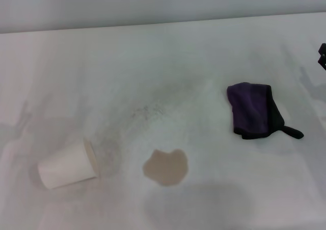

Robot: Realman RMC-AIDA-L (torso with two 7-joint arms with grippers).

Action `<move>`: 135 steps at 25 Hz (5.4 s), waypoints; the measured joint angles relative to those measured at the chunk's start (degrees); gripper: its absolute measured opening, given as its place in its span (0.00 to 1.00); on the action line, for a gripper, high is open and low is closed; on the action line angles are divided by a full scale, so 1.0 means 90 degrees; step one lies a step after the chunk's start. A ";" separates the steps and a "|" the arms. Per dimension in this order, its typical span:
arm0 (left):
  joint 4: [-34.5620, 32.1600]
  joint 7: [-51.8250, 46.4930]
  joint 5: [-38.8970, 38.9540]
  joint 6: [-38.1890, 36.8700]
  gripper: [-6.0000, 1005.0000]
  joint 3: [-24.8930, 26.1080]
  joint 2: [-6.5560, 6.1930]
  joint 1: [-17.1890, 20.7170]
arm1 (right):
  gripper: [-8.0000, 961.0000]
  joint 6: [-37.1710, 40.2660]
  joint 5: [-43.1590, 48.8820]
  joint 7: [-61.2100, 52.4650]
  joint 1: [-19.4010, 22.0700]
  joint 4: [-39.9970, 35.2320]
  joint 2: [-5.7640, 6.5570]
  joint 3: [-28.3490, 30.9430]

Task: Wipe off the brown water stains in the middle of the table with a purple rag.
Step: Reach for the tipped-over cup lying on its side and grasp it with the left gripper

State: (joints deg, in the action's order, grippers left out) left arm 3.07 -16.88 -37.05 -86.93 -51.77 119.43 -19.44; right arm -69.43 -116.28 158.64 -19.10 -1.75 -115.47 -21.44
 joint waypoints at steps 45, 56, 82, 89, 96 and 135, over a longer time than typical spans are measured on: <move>-0.5030 -0.6908 -0.4319 0.2059 0.88 -0.1664 -0.1177 0.0304 | 0.91 -0.0103 -0.0060 -0.0007 -0.0290 -0.0135 -0.0005 0.0071; -0.6988 -0.8739 -0.6969 0.0682 0.88 -0.0751 -0.1177 0.0141 | 0.91 -0.0391 -0.0231 -0.0054 -0.0310 -0.0023 -0.0027 0.0088; -0.7639 -0.9315 -1.0246 -0.1594 0.88 -0.0573 -0.1166 -0.1131 | 0.91 -0.0675 -0.0331 -0.0009 -0.0327 0.0440 -0.0051 0.0308; -0.7473 -0.8958 -1.0287 -0.1600 0.88 -0.0983 -0.1007 -0.1159 | 0.91 -0.0675 -0.0332 -0.0009 -0.0277 0.0506 -0.0047 0.0565; -0.7224 -0.8585 -1.0556 -0.1542 0.88 -0.0987 -0.0788 -0.1175 | 0.91 -0.0675 -0.0332 -0.0018 -0.0262 0.0504 -0.0037 0.0579; -0.6130 -0.7801 -1.1386 0.0077 0.87 -0.0995 -0.0182 -0.1460 | 0.91 -0.0673 -0.0332 -0.0014 -0.0369 0.0449 -0.0030 0.0666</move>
State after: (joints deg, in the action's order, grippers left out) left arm -52.10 -87.08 -139.53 -86.24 -60.72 117.79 -32.58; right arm -75.48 -119.27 158.51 -22.41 2.29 -115.74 -15.45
